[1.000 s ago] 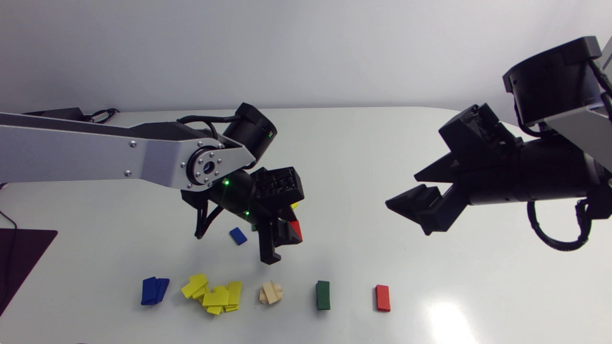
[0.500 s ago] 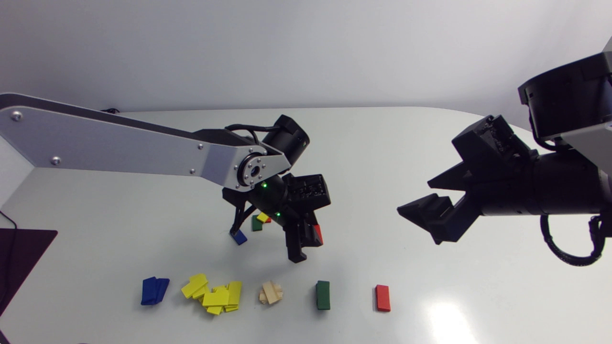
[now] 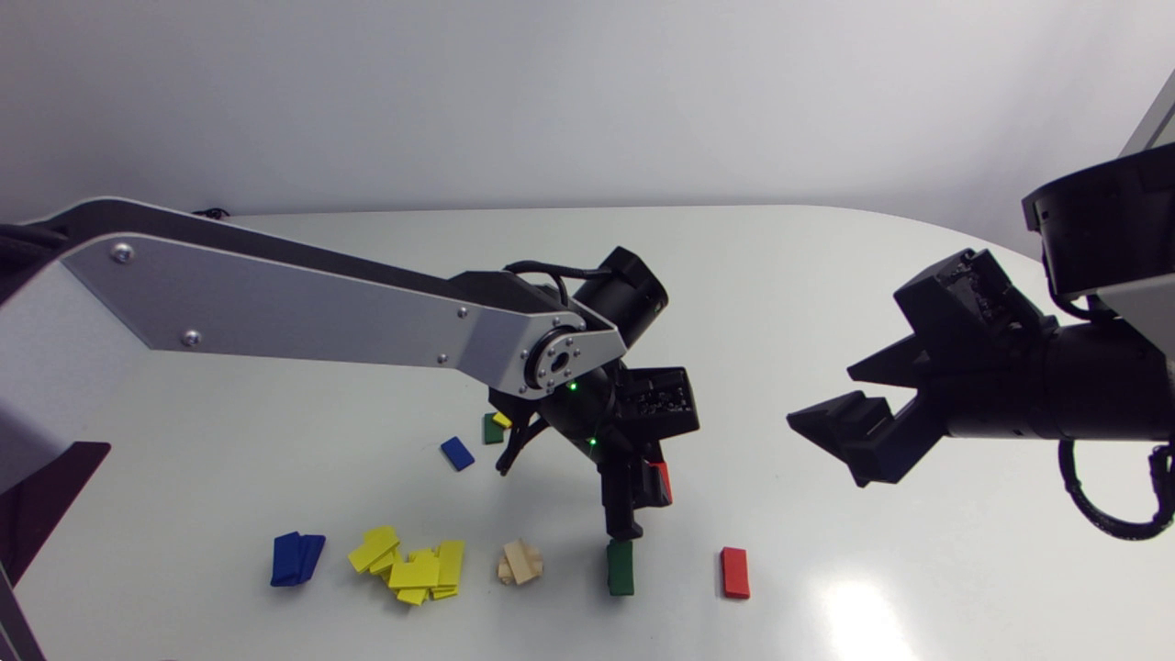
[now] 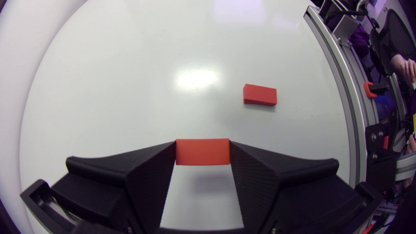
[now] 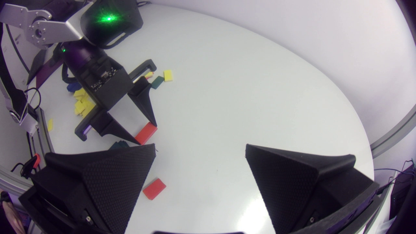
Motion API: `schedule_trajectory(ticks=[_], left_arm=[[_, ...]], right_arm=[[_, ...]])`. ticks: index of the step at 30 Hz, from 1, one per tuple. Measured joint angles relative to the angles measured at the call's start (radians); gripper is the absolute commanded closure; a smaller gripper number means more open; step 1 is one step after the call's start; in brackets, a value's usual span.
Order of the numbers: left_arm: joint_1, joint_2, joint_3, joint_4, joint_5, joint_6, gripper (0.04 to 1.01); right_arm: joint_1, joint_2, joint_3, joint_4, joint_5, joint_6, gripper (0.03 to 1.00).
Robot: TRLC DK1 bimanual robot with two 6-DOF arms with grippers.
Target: Take domino bricks one by one from the mixed stack on the table and place each onto the existing stack of the same color.
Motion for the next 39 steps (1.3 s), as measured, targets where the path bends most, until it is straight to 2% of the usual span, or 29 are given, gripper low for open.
schedule_trajectory(ticks=[8,15,25,39], left_arm=[[-0.048,0.04,0.021,0.0,0.0,-0.025,0.561],[-0.063,0.054,0.022,-0.001,0.0,-0.052,0.556],[-0.138,0.054,0.023,-0.008,-0.002,-0.083,0.557],[-0.196,0.073,0.108,-0.016,-0.05,-0.13,0.559]], right_arm=[[-0.02,-0.042,-0.035,-0.005,0.0,-0.009,0.066],[-0.043,-0.068,-0.045,-0.013,0.0,-0.021,0.066],[-0.047,-0.074,-0.048,-0.027,-0.001,-0.035,0.066],[-0.077,-0.087,-0.052,-0.027,-0.005,-0.038,0.066]])
